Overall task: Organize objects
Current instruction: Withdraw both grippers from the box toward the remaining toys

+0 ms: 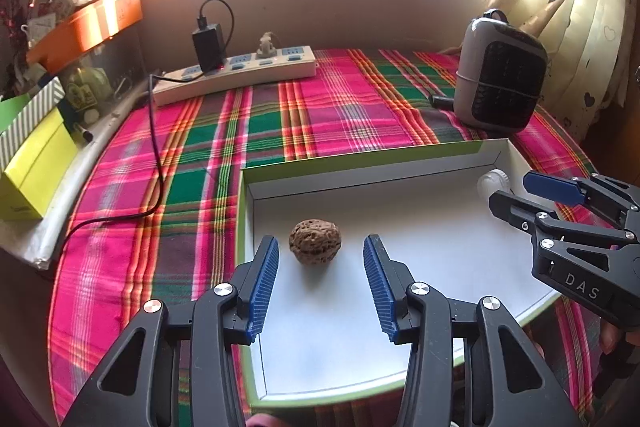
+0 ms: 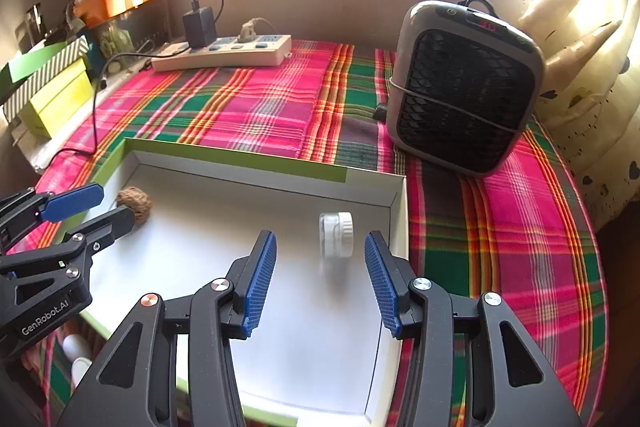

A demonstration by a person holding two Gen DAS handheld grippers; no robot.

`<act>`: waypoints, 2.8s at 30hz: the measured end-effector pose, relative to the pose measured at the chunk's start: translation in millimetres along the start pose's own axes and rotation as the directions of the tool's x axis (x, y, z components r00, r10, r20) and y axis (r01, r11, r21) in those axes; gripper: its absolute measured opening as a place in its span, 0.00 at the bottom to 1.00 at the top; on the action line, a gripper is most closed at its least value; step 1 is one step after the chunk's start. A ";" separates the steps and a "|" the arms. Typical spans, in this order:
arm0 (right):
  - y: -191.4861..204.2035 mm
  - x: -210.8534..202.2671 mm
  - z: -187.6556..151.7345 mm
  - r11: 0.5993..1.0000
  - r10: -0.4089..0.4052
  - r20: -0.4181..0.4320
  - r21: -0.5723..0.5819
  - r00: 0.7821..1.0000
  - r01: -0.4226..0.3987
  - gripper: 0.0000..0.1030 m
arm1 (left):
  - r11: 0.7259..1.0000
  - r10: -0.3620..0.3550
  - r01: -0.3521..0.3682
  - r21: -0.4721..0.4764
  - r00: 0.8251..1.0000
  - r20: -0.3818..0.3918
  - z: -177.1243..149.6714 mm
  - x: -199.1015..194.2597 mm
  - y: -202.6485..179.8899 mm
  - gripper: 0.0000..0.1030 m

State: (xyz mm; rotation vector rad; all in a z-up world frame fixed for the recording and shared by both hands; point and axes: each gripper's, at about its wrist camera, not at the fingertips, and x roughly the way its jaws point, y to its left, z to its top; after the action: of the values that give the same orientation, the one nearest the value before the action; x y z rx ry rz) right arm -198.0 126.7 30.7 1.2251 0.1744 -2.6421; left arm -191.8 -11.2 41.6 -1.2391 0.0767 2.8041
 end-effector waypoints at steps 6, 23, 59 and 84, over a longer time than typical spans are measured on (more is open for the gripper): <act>6.0 -25.5 -8.7 1.000 0.013 0.047 0.001 0.999 -0.013 0.46 | 1.000 0.022 -0.022 0.004 0.999 0.043 -13.1 -22.0 -1.5 0.42; 22.1 -69.2 -48.9 0.999 0.042 0.096 -0.003 0.994 -0.042 0.46 | 0.998 0.056 -0.060 0.030 0.991 0.122 -50.4 -68.7 -10.2 0.42; 22.8 -100.0 -131.5 0.996 0.073 0.063 0.043 0.995 -0.076 0.50 | 0.993 -0.038 0.042 -0.111 0.999 0.036 -118.3 -85.3 34.2 0.42; 35.8 -88.5 -143.8 0.995 0.099 -0.007 -0.001 0.995 -0.099 0.53 | 0.993 -0.019 0.016 -0.114 1.000 -0.024 -115.6 -60.4 36.8 0.42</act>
State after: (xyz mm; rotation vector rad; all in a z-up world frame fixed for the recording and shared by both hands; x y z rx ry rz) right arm -27.5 134.2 5.1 1.2098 0.1133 -2.5534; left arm -69.4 -59.5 9.1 -1.2914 -0.0941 2.8140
